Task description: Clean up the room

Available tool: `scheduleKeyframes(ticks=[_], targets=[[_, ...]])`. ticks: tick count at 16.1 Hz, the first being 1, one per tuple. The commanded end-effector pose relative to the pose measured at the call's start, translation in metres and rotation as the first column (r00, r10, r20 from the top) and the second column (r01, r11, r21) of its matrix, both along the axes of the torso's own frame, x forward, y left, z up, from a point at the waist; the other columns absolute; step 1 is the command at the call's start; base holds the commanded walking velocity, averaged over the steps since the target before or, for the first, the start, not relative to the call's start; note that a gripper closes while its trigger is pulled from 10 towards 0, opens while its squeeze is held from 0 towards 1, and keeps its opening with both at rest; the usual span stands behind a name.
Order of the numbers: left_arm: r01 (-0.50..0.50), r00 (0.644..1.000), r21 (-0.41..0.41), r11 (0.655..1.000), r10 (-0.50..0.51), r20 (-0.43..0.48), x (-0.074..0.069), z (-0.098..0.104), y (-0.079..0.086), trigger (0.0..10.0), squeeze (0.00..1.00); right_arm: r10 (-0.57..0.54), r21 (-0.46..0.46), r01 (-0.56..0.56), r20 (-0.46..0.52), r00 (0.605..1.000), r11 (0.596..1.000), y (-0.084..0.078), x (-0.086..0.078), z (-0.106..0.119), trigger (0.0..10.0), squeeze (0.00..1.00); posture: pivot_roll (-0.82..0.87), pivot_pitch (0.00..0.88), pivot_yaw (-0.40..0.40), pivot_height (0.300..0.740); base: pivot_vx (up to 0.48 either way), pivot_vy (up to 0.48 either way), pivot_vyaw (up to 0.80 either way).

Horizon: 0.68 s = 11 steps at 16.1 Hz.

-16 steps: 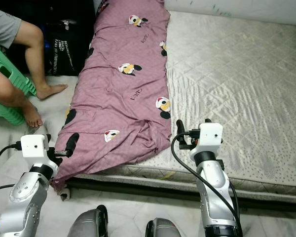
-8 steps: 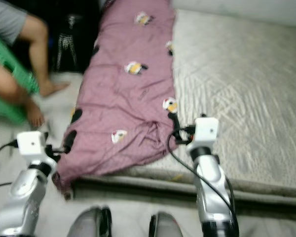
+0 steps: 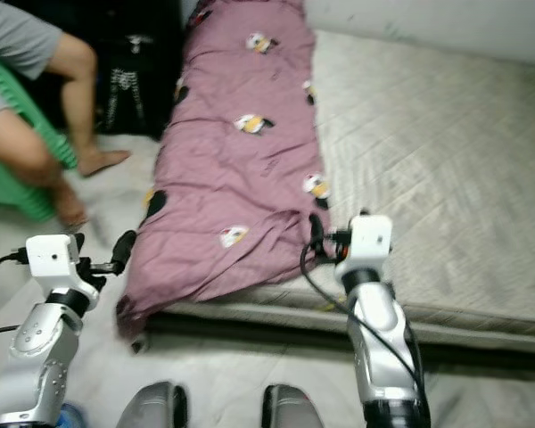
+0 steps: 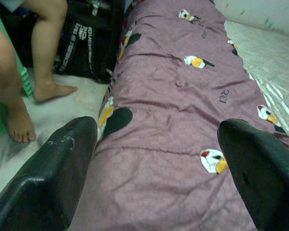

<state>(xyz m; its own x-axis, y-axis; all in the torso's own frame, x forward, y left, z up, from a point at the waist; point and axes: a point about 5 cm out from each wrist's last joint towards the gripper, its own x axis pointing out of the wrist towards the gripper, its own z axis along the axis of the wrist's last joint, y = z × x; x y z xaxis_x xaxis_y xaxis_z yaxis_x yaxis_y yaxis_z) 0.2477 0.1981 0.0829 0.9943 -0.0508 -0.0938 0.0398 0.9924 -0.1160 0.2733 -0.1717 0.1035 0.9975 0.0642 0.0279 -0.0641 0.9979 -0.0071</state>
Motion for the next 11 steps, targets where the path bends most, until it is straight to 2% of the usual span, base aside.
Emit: scheduleKeyframes(ticks=[1, 4, 9, 11], targets=[[0.020, 1.000, -0.006, 1.000, -0.020, 0.009, -0.0010, 0.0014, -0.0047, 10.0, 0.00, -0.021, -0.003, 0.021, -0.015, 1.000, 1.000, -0.0067, -0.0020, -0.0025, 10.0, 0.00, -0.01, 0.165, -0.064, 0.740, 0.000, 0.000, 0.00], [0.036, 0.999, -0.017, 0.999, -0.036, 0.017, -0.0004, 0.0031, -0.0066, 10.0, 0.00, -0.025, -0.002, 0.025, -0.016, 1.000, 1.000, -0.0075, -0.0019, -0.0025, 10.0, 0.00, -0.01, 0.167, -0.062, 0.740, 0.000, 0.000, 0.00], [0.038, 0.999, -0.017, 0.999, -0.038, 0.016, -0.0007, 0.0031, -0.0062, 10.0, 0.00, -0.021, -0.003, 0.021, -0.018, 1.000, 1.000, -0.0064, -0.0012, -0.0030, 10.0, 0.00, 0.00, 0.169, -0.062, 0.740, 0.259, 0.000, 0.00], [0.041, 0.999, -0.018, 0.999, -0.041, 0.015, -0.0008, 0.0030, -0.0065, 10.0, 0.00, -0.022, -0.001, 0.022, -0.018, 1.000, 1.000, -0.0064, -0.0012, -0.0030, 10.0, 0.00, -0.01, 0.171, -0.061, 0.740, 0.264, 0.000, -0.67]])
